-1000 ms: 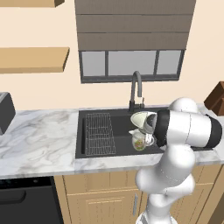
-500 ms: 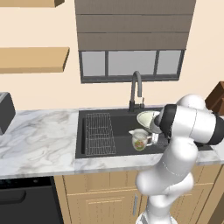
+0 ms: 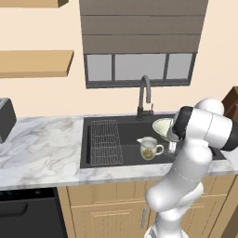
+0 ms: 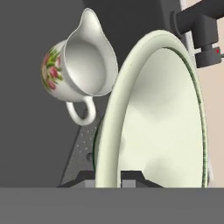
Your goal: Pick the bowl and cup and place them in the sink. Then turn on the water.
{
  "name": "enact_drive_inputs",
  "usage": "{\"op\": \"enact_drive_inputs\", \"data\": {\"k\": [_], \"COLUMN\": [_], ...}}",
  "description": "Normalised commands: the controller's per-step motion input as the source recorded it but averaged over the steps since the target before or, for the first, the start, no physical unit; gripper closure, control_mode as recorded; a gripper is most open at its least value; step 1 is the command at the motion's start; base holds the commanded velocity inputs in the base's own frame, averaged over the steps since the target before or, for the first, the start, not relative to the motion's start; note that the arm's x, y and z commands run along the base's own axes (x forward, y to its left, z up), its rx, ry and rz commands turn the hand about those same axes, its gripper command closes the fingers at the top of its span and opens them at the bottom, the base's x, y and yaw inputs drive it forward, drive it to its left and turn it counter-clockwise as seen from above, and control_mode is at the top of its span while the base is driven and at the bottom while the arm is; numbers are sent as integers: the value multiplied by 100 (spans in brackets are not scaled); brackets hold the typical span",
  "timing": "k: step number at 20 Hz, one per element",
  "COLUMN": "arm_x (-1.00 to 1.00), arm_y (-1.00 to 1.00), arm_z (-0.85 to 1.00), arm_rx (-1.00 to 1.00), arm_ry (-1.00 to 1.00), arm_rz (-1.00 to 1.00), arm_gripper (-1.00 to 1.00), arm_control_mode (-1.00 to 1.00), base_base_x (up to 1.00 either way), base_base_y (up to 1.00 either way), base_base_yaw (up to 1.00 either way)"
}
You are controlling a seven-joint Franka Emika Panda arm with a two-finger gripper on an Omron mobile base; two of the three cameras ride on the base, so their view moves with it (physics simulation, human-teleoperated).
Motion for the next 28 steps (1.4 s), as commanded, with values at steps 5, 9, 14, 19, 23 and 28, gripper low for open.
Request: {"op": "enact_drive_inputs", "data": {"k": [5, 9, 14, 19, 23, 28], "arm_x": [1, 5, 10, 11, 8, 6], "arm_y": [-39, -30, -20, -22, -19, -1], "arm_z": [-10, -17, -26, -26, -26, -20], "arm_rx": [0, 0, 0, 0, 0, 0], "arm_ry": [0, 0, 0, 0, 0, 0], "arm_rz": [0, 0, 0, 0, 0, 0], "arm_gripper": [100, 100, 100, 100, 100, 100], "arm_control_mode": [-100, -100, -100, -100, -100, -100], "base_base_x": [0, 0, 0, 0, 0, 0], "base_base_y": [0, 0, 0, 0, 0, 0], "base_base_yaw": [0, 0, 0, 0, 0, 0]}}
